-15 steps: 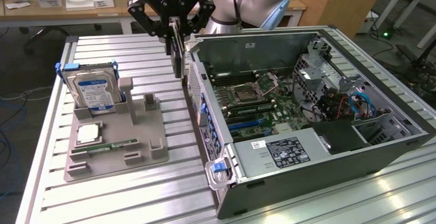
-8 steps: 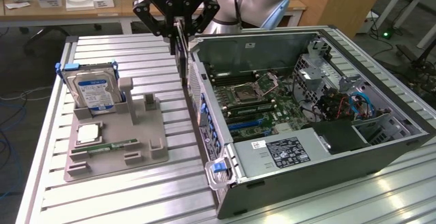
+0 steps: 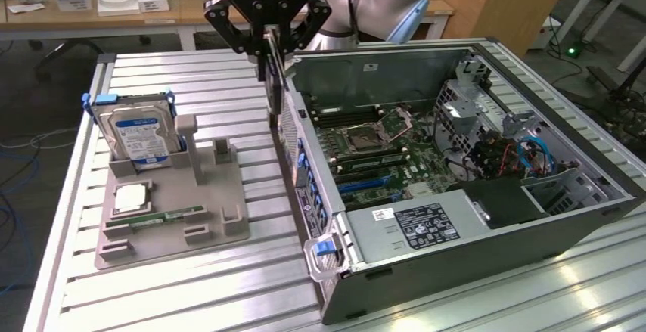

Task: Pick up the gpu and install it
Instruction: 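Pick up the gpu and move the gpu toward the slot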

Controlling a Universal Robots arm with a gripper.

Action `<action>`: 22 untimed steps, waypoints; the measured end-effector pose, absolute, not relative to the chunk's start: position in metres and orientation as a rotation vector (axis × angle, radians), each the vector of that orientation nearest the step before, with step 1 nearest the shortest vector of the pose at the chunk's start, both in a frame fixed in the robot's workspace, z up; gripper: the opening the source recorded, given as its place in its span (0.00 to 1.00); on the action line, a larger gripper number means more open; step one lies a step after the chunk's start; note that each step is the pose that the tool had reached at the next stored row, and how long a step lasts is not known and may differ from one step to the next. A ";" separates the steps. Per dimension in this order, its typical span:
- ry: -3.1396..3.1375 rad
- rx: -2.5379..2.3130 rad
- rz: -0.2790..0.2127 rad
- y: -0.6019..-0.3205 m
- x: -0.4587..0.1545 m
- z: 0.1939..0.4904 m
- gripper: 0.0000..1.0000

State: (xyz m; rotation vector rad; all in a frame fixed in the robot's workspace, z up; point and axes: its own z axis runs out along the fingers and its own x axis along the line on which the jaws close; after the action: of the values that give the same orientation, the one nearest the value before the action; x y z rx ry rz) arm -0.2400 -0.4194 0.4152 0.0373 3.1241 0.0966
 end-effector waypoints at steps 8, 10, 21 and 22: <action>3.123 0.037 0.096 -0.419 -0.234 0.414 0.28; 3.123 0.037 0.096 -0.419 -0.232 0.413 0.28; 3.120 0.037 0.097 -0.419 -0.224 0.411 0.28; 3.120 0.037 0.096 -0.419 -0.224 0.411 0.28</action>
State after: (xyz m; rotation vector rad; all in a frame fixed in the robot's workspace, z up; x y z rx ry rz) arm -0.2240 -0.4194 0.4109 0.0370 3.1197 0.0965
